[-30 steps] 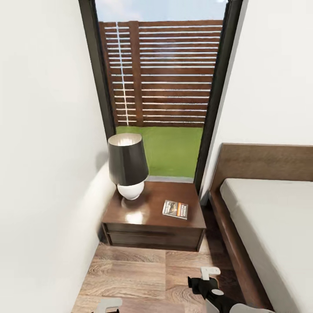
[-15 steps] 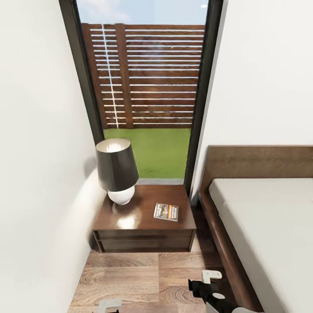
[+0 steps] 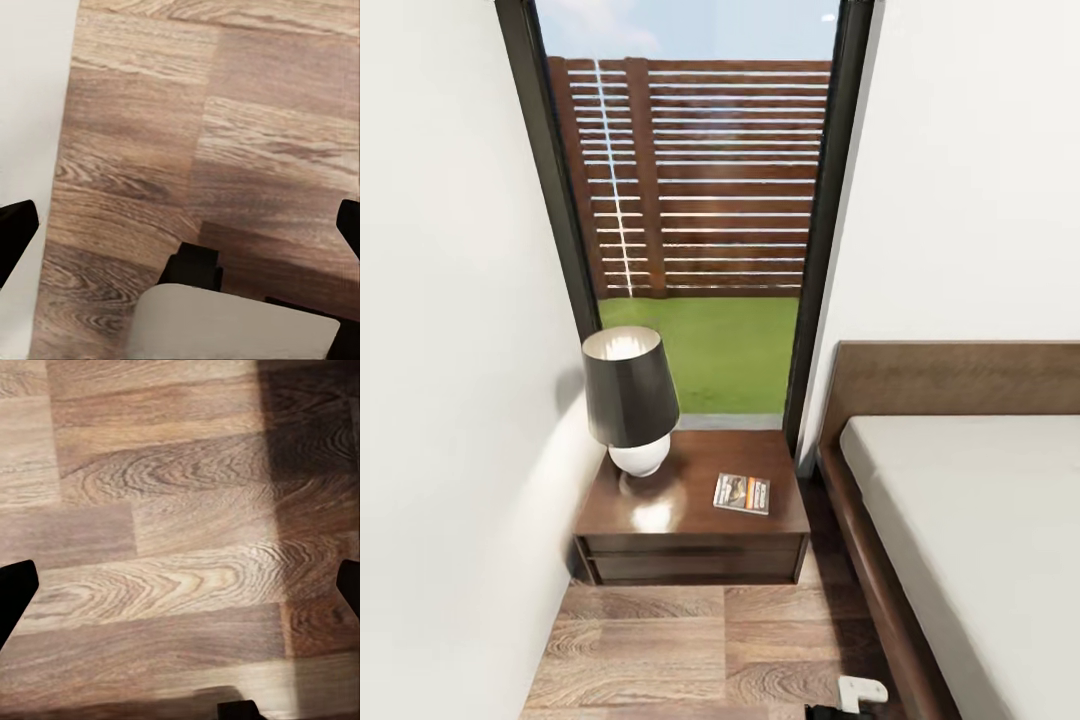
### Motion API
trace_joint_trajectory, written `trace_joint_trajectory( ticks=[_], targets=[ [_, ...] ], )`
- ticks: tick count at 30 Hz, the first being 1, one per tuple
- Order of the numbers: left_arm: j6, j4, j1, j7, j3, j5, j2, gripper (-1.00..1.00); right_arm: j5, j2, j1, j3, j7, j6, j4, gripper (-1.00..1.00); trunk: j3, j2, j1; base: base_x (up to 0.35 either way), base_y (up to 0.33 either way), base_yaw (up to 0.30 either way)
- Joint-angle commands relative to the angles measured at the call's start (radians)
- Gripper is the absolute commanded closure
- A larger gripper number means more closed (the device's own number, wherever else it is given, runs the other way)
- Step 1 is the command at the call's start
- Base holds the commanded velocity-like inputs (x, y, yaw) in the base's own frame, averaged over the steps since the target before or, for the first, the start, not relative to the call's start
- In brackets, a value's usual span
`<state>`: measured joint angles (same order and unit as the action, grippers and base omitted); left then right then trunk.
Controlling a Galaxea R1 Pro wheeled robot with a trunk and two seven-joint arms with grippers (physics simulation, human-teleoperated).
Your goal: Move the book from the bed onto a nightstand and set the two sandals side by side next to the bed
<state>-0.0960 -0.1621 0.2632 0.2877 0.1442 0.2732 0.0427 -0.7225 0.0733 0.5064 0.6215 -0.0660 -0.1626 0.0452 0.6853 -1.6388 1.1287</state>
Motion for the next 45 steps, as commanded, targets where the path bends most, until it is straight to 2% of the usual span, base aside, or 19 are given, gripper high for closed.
trace_joint_trajectory(
  ticks=[1, 7, 11, 20, 31, 37, 45],
  targets=[
    [-0.005, 0.008, 0.000, 0.002, 0.009, 0.010, -0.002, -1.00, -0.005, 0.001, -0.004, 0.006, 0.000, -0.003, 0.004, -1.00, -0.002, 0.007, -0.004, 0.000, 0.000, 0.000],
    [-0.010, 0.053, -0.001, -0.008, 0.008, 0.013, -0.005, -1.00, -0.006, 0.000, -0.036, 0.002, 0.000, -0.017, 0.005, -1.00, -0.021, 0.049, -0.027, 0.000, 0.000, 0.000],
    [-0.015, 0.093, -0.002, -0.010, 0.007, 0.013, -0.008, -1.00, -0.003, 0.000, -0.096, 0.002, 0.001, -0.091, 0.006, -1.00, -0.034, 0.077, -0.042, 0.000, 0.000, 0.000],
    [-0.020, 0.105, -0.002, -0.011, 0.006, 0.012, -0.013, -1.00, 0.004, 0.004, -0.116, 0.002, 0.001, -0.117, 0.004, -1.00, -0.062, 0.140, -0.077, 0.000, 0.000, 0.000],
    [-0.088, 0.106, -0.011, -0.009, 0.009, 0.011, -0.019, -1.00, 0.006, 0.002, -0.118, 0.003, 0.002, -0.120, 0.004, -1.00, -0.062, 0.140, -0.077, 0.000, 0.000, 0.000],
    [-0.092, 0.105, -0.014, -0.010, 0.011, 0.010, -0.033, -1.00, 0.007, 0.001, -0.118, 0.002, 0.002, -0.120, 0.004, -1.00, -0.062, 0.140, -0.077, 0.000, 0.000, 0.000],
    [-0.093, 0.105, -0.015, -0.010, 0.011, 0.011, -0.035, -1.00, 0.006, 0.004, -0.118, 0.003, 0.002, -0.120, 0.004, -1.00, -0.062, 0.140, -0.077, 0.000, 0.000, 0.000]
  ],
)
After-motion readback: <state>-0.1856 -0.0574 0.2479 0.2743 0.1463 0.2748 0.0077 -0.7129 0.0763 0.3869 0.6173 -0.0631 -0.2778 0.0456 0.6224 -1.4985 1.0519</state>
